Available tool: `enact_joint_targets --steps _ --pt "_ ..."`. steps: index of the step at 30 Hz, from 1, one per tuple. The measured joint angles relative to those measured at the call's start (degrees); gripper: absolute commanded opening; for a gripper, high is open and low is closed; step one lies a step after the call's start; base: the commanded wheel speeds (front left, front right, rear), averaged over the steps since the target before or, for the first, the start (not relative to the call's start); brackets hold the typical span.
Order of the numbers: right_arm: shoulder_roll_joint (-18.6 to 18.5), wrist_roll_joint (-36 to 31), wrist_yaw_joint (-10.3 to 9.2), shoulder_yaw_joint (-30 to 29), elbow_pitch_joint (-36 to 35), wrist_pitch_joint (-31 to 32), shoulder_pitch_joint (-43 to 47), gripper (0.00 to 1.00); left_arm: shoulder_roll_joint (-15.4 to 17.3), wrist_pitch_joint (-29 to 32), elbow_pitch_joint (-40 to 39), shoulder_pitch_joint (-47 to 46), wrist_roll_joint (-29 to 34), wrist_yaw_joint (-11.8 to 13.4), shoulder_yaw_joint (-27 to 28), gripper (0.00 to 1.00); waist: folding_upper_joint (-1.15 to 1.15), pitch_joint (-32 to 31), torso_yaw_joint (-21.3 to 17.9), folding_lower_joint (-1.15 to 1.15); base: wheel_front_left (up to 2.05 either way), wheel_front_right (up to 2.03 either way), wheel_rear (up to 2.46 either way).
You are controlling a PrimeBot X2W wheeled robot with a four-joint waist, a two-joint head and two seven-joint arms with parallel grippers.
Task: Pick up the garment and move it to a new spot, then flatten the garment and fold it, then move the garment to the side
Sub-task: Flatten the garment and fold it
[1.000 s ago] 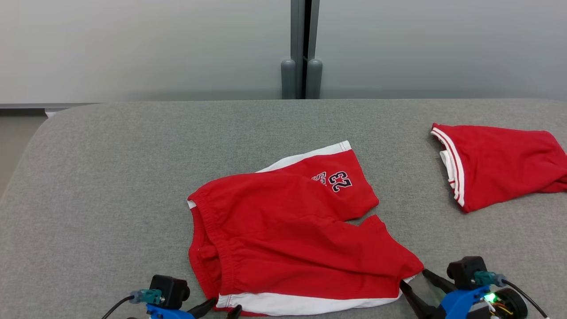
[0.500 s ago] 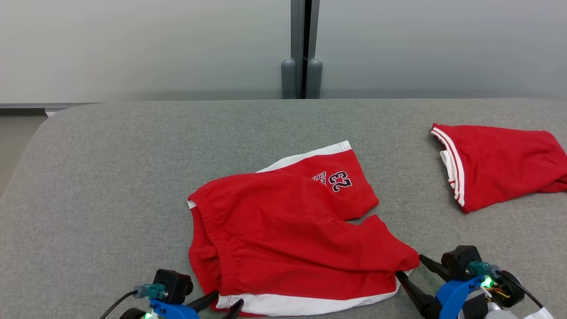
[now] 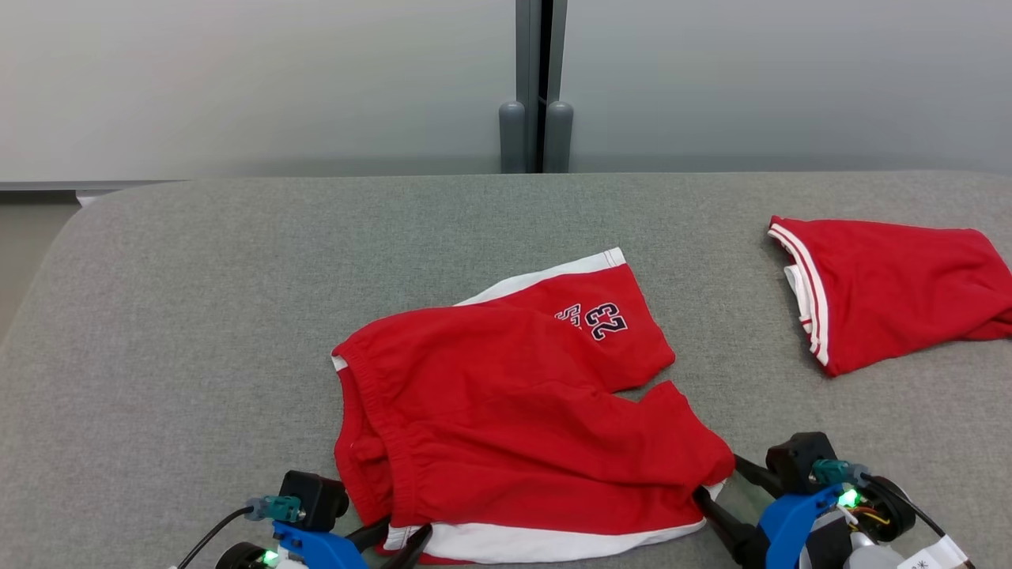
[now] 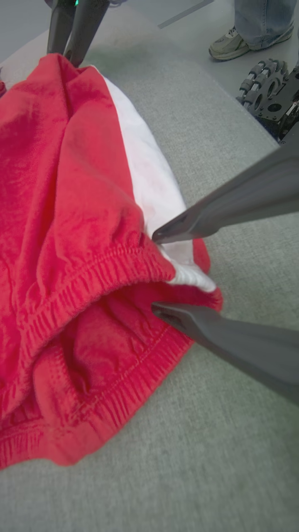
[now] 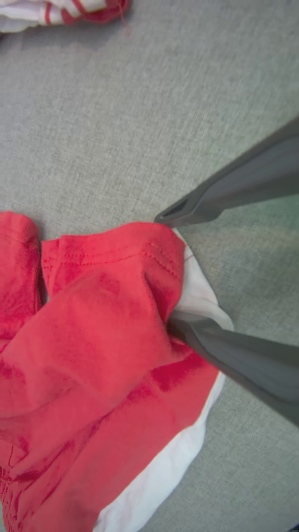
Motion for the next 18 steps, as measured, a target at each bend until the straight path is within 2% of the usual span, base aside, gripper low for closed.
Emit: enact_joint_targets --steps 1,4,6,7,8,9,10,11,18 --pt "0.1 0.0 0.00 -0.1 0.4 -0.2 -0.3 1.00 0.0 -0.2 0.2 -0.2 -0.3 0.0 -0.3 0.87 0.00 0.1 0.0 0.00 0.00 0.00 0.00" --pt "0.9 0.4 0.00 0.5 1.6 0.0 -1.2 1.00 0.1 -0.7 0.7 -0.9 -0.8 0.0 -1.0 0.85 0.00 0.3 0.0 0.00 0.00 0.00 0.00" --pt "1.2 0.8 0.00 1.4 2.5 0.7 -1.6 1.00 0.0 -1.1 0.8 -1.4 -1.2 0.0 -1.8 0.76 0.00 0.5 0.1 0.00 0.00 0.00 0.00" --pt "1.2 1.2 0.00 1.7 2.8 0.7 -1.8 0.93 0.0 -1.2 0.9 -1.6 -1.4 0.0 -2.1 0.66 0.00 0.5 0.2 0.00 0.00 0.00 0.00" --pt "1.2 1.3 0.00 1.9 3.1 0.7 -2.1 0.69 0.0 -1.2 1.0 -1.7 -1.7 0.0 -2.5 0.53 0.00 0.6 0.3 0.00 0.00 0.00 0.00" --pt "1.2 1.4 0.00 2.0 3.3 0.4 -2.3 0.38 0.0 -1.3 1.0 -1.9 -2.0 0.0 -2.8 0.24 0.00 0.6 0.3 0.00 0.00 0.00 0.00" --pt "1.2 1.6 0.00 2.1 3.4 0.0 -2.4 0.17 0.1 -1.3 1.0 -2.1 -2.4 0.0 -3.2 0.00 0.00 0.6 0.4 0.00 0.00 0.00 0.00" --pt "1.2 1.7 0.00 2.1 3.5 -0.6 -2.4 0.00 0.1 -1.4 1.0 -2.2 -2.8 0.0 -3.7 0.00 0.00 0.6 0.4 0.00 0.00 0.00 0.00" --pt "-0.3 1.6 0.00 -1.0 2.5 -3.8 -1.8 0.00 1.6 -4.4 0.5 -2.4 -4.0 0.0 -4.7 0.00 0.00 -0.5 0.5 0.00 0.00 0.00 0.00"
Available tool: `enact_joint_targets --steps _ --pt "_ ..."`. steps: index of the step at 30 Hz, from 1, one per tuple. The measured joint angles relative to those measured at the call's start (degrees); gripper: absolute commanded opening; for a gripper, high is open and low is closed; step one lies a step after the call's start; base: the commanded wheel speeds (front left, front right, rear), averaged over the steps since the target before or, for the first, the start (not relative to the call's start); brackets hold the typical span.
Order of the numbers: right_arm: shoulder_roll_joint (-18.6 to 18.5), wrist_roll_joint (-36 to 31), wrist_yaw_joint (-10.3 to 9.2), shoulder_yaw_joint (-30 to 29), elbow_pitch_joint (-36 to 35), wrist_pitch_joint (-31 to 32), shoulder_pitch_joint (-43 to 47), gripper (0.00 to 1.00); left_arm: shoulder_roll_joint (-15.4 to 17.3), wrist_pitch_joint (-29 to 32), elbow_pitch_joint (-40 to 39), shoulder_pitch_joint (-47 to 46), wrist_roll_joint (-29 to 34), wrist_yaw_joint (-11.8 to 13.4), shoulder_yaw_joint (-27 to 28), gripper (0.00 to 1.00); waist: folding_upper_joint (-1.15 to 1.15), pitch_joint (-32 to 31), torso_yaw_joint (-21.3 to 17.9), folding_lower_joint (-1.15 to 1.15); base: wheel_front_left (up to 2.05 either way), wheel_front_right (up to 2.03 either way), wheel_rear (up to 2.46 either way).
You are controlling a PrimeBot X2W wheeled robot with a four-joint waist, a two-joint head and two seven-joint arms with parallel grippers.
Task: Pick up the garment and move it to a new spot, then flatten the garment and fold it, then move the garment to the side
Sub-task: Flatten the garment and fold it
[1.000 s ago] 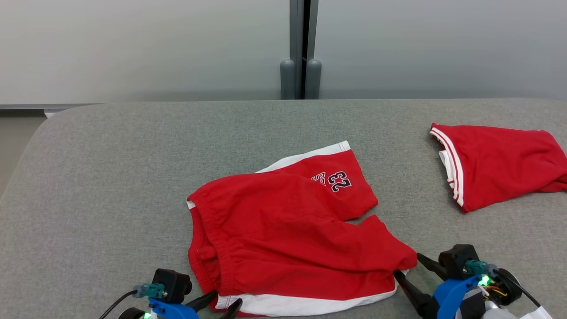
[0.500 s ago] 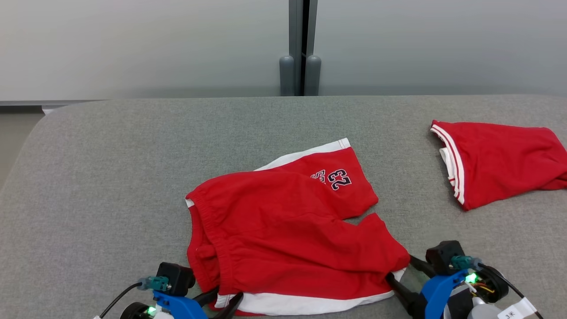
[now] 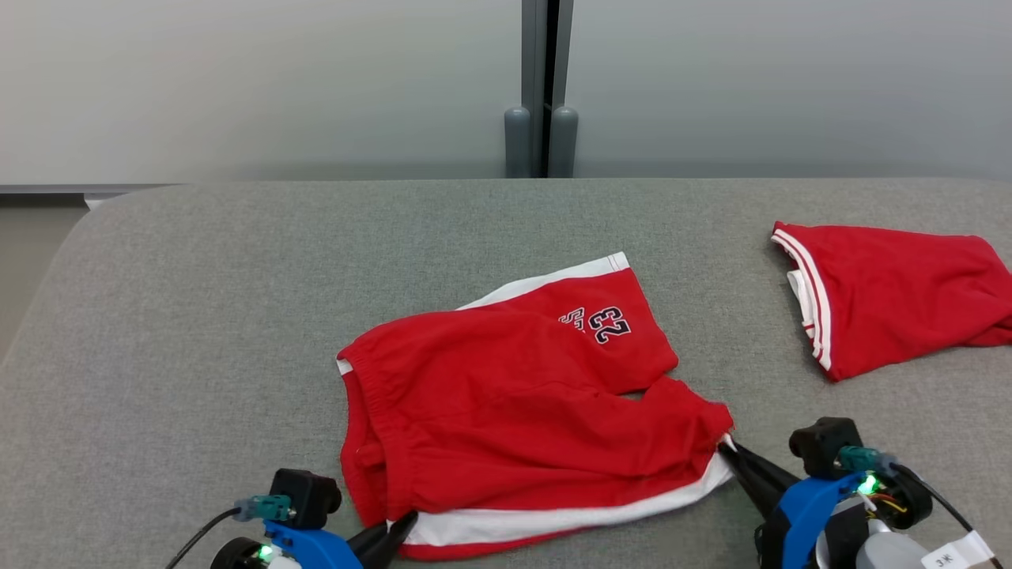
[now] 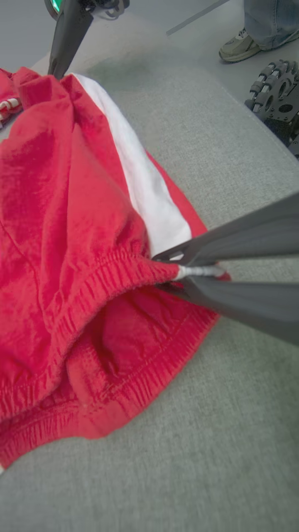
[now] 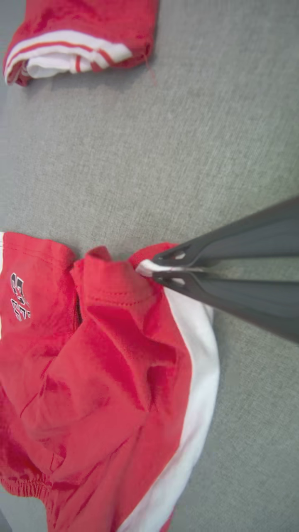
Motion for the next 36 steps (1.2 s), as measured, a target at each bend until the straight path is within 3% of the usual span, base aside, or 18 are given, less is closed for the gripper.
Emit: enact_joint_targets --steps 6,11,18,22,29,36 --pt "-1.3 2.2 0.01 -3.5 -5.4 0.6 3.3 0.00 2.3 -3.8 -2.6 0.0 -0.9 0.0 1.9 0.00 0.00 -1.0 -0.2 0.00 0.00 0.00 0.00" --pt "-2.5 8.3 0.00 -3.9 -12.3 4.0 5.0 0.00 5.2 -5.4 -7.4 -0.2 -1.3 0.0 4.2 0.00 0.00 -1.1 -0.1 0.00 0.00 0.00 0.00" --pt "-2.8 16.3 0.00 -3.7 -17.7 8.0 -0.5 0.00 7.3 -4.3 -9.5 -9.9 -0.9 0.0 7.5 0.00 0.00 1.8 -0.1 0.00 0.00 0.00 0.00" --pt "-1.4 22.9 0.00 -3.9 -17.5 9.3 -7.8 0.00 7.5 -2.8 -6.7 -18.2 -2.8 0.0 8.0 0.00 0.00 5.5 -0.8 0.01 0.00 0.00 0.00" --pt "0.5 28.7 -0.01 -3.7 -12.2 11.1 -25.9 0.00 7.6 -0.2 -0.2 -35.7 -5.8 0.0 5.9 0.00 0.02 14.8 -2.4 0.02 0.00 0.00 0.00" --pt "3.9 27.8 -0.01 -2.0 -2.9 8.4 -47.1 0.00 6.8 0.0 7.3 -53.8 -9.0 0.0 5.2 0.00 0.03 22.9 -3.1 0.03 0.00 0.00 0.00"
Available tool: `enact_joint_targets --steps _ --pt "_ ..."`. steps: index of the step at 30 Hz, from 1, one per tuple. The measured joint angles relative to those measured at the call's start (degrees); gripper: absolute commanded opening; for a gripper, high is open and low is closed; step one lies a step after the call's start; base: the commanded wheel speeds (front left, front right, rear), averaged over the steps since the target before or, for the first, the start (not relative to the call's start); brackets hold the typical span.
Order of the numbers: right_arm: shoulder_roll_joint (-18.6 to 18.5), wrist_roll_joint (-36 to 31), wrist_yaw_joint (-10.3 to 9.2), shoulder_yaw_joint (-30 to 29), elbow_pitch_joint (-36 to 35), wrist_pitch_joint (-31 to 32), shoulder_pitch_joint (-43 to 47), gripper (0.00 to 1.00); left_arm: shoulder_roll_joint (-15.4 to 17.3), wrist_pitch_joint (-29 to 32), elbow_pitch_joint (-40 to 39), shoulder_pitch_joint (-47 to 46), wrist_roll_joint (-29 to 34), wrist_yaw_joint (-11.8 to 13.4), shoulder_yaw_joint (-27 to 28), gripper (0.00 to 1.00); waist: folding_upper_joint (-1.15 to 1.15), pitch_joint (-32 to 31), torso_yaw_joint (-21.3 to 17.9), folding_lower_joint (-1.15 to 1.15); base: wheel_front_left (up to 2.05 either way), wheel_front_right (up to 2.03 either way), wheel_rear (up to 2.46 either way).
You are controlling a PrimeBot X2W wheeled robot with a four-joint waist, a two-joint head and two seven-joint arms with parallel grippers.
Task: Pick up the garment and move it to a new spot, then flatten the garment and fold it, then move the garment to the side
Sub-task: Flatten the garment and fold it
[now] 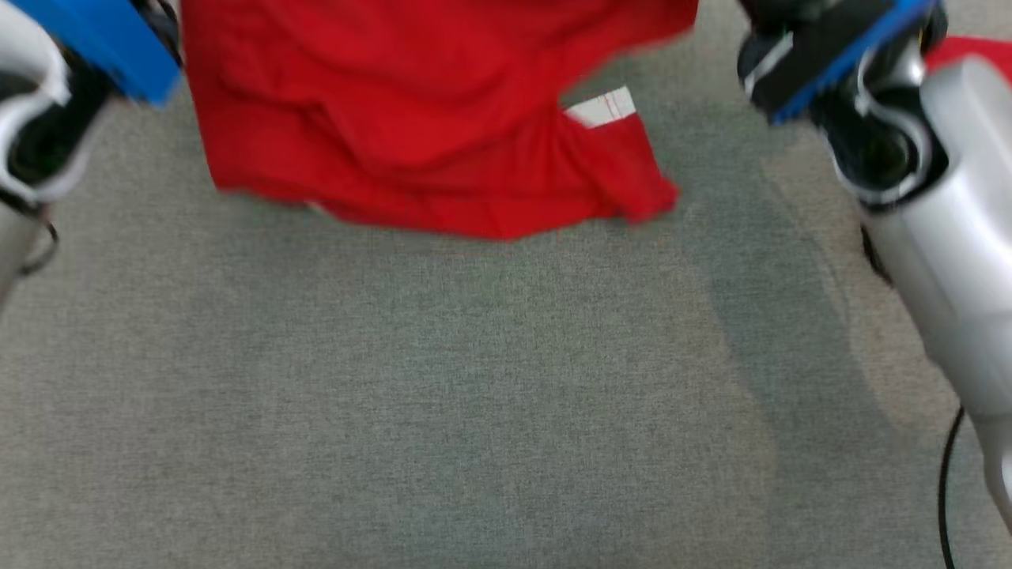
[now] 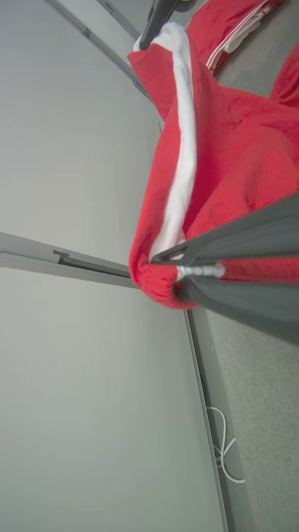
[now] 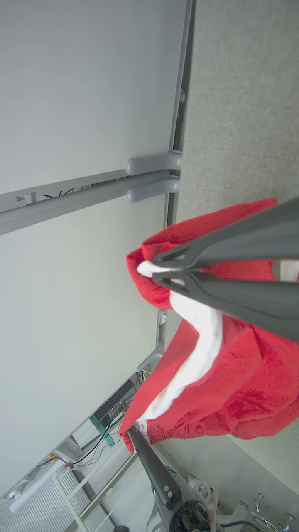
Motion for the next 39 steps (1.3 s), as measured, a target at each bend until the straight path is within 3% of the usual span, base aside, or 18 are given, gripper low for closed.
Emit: enact_joint_targets --steps 5,10,18,25,29,39 --pt "3.5 -1.1 0.00 1.1 5.2 -5.5 -12.6 0.00 -0.1 -0.8 4.4 -9.3 -1.2 0.0 -0.7 0.00 0.01 2.3 -0.5 0.00 0.00 0.00 0.00" --pt "4.0 -0.4 0.00 1.7 8.9 -9.1 -22.2 0.00 -0.8 -3.6 8.2 -16.8 -2.8 0.0 -0.3 0.00 -0.01 2.3 -1.4 -0.03 0.00 0.00 0.00" --pt "2.7 1.0 0.00 4.7 11.4 -12.0 -26.9 0.00 -0.9 -4.2 9.2 -18.8 -6.8 0.0 -3.2 0.00 -0.03 1.3 -1.6 -0.03 0.00 0.00 0.00" --pt "0.3 3.7 0.00 11.6 10.4 -13.6 -14.2 0.00 0.4 -4.9 5.0 -6.9 -8.7 0.0 -12.8 0.00 -0.03 -0.9 -1.2 -0.02 0.00 0.00 0.00" --pt "-2.8 4.5 0.01 16.9 6.2 -14.4 -6.0 0.00 2.8 -5.9 -0.2 -0.9 -12.1 0.0 -16.5 0.00 -0.04 -3.4 -0.8 -0.03 0.00 0.00 0.00" --pt "-13.3 10.4 0.01 25.6 0.6 -2.2 15.0 0.00 10.2 0.2 -17.1 13.8 -20.8 0.0 -23.9 0.00 -0.04 -13.7 -0.2 -0.05 0.00 0.00 0.00"
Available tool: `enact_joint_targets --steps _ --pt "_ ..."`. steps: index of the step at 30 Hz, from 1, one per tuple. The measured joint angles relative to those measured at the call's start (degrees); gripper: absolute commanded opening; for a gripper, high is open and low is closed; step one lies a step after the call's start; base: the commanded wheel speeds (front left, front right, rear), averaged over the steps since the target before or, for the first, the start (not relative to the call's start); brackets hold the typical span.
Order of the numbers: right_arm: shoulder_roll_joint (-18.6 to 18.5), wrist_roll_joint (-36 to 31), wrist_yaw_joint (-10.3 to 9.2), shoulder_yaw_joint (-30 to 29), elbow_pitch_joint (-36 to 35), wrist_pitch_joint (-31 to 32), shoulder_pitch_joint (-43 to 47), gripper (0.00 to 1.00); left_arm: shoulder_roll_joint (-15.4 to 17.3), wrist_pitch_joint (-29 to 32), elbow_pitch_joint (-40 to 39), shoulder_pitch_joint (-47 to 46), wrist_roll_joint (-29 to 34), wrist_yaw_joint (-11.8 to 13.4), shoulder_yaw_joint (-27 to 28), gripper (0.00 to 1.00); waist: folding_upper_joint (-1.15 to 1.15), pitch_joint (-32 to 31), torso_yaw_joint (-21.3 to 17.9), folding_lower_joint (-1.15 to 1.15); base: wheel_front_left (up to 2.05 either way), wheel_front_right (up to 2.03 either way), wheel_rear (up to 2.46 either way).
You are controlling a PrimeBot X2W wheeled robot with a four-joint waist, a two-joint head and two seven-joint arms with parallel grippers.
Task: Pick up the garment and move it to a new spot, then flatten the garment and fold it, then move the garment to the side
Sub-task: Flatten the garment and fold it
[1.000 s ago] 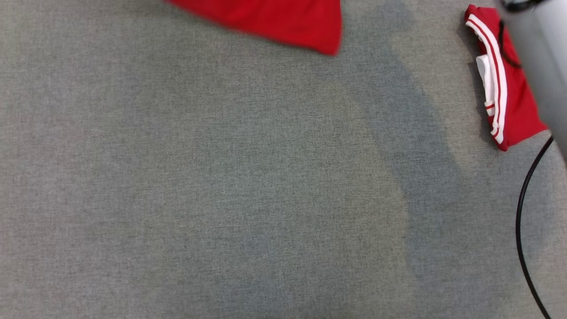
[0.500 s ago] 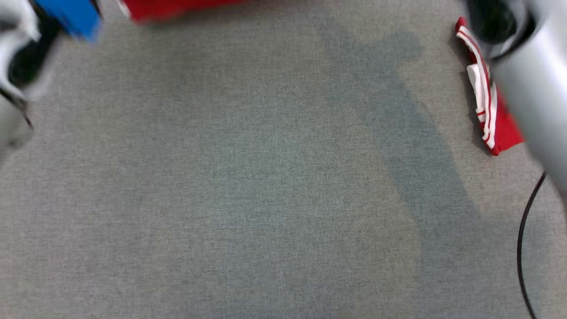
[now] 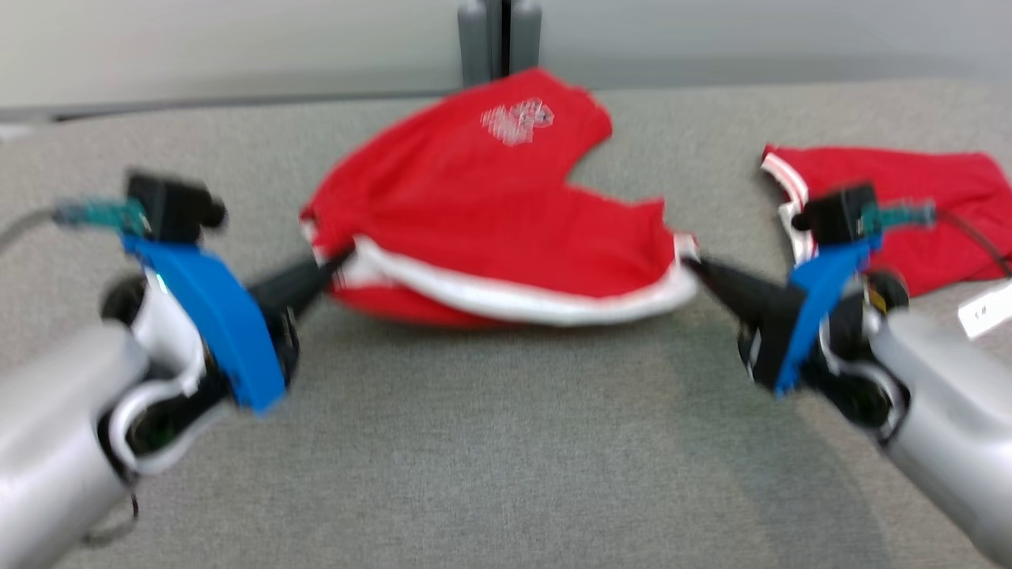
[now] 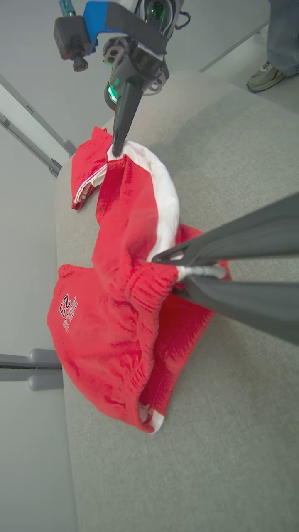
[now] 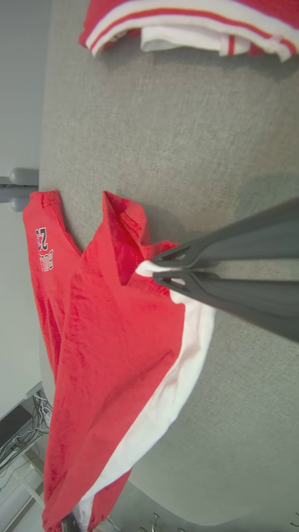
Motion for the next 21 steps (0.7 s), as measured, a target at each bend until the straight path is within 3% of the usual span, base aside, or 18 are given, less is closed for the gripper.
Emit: enact_joint_targets --steps 7,13,21 --pt "-7.9 6.1 0.00 0.5 -7.6 9.5 13.1 0.00 4.8 7.5 -9.4 12.3 -2.5 0.0 -1.4 0.00 0.00 -6.2 -1.1 0.00 0.00 0.00 0.00" --pt "-15.0 9.8 0.00 -2.8 -15.9 12.6 21.2 0.00 8.8 13.9 -17.0 20.2 -5.8 0.0 -1.6 0.00 -0.01 -8.7 -1.5 0.00 0.00 0.00 0.00" --pt "-20.1 10.5 0.01 -10.3 -23.0 15.3 23.4 0.00 10.1 14.9 -21.1 21.4 -8.5 0.0 0.4 0.00 0.00 -8.1 0.9 0.02 0.00 0.00 0.00"
